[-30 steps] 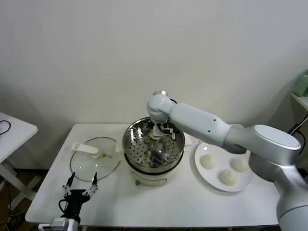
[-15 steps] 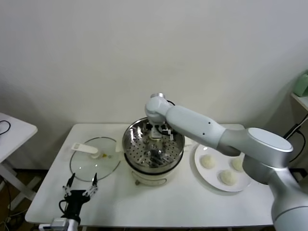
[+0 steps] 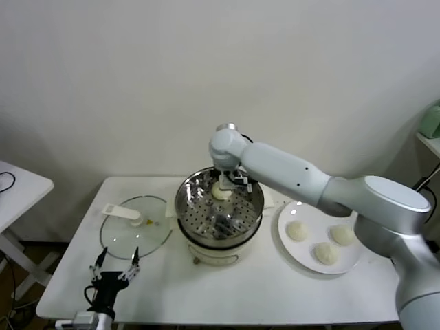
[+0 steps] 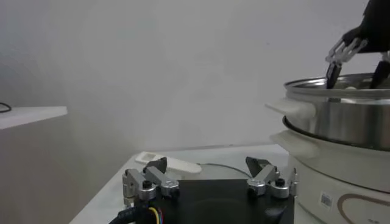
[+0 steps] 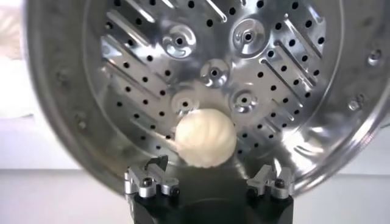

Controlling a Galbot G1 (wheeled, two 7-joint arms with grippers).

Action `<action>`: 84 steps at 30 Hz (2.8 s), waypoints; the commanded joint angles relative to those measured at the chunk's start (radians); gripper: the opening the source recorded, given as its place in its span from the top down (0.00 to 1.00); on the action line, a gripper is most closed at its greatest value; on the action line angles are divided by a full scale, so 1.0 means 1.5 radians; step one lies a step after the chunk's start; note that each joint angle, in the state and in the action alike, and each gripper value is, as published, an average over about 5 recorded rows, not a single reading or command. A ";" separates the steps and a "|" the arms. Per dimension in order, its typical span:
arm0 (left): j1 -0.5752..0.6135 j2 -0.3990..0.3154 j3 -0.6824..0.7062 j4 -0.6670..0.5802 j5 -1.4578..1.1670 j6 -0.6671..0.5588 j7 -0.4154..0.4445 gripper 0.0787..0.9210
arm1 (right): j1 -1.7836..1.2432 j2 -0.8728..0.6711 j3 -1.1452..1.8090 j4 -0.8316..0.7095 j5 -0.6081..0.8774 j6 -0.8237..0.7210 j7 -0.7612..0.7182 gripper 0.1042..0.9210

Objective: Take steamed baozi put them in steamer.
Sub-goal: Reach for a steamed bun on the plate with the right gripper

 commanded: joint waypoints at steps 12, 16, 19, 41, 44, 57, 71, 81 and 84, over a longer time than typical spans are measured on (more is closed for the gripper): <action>-0.010 0.000 0.003 -0.006 -0.003 0.005 0.008 0.12 | 0.269 -0.296 -0.258 0.073 0.671 -0.338 0.036 0.12; -0.014 0.002 0.007 -0.011 0.002 0.004 0.017 0.12 | 0.219 -0.355 -0.237 0.074 0.676 -0.399 0.070 0.12; -0.020 0.000 0.009 -0.013 0.005 0.007 0.017 0.12 | 0.157 -0.391 -0.201 0.086 0.686 -0.462 0.096 0.12; -0.028 0.002 0.012 -0.007 0.008 0.013 0.011 0.12 | -0.099 -0.380 -0.086 0.008 0.587 -0.529 0.027 0.12; -0.029 0.002 0.011 -0.005 0.008 0.013 0.011 0.12 | -0.116 -0.363 -0.079 -0.009 0.565 -0.521 0.033 0.12; -0.028 0.000 0.011 0.003 0.006 0.015 0.005 0.12 | -0.150 -0.295 -0.058 -0.091 0.514 -0.503 0.062 0.12; -0.023 -0.001 0.010 0.008 0.005 0.011 0.004 0.12 | -0.161 -0.267 -0.050 -0.129 0.497 -0.497 0.062 0.12; -0.022 -0.001 0.010 0.010 0.005 0.009 0.004 0.12 | -0.165 -0.256 -0.044 -0.144 0.502 -0.497 0.052 0.21; -0.023 -0.001 0.010 0.011 0.005 0.009 0.004 0.12 | -0.164 -0.256 -0.044 -0.144 0.506 -0.496 0.052 0.28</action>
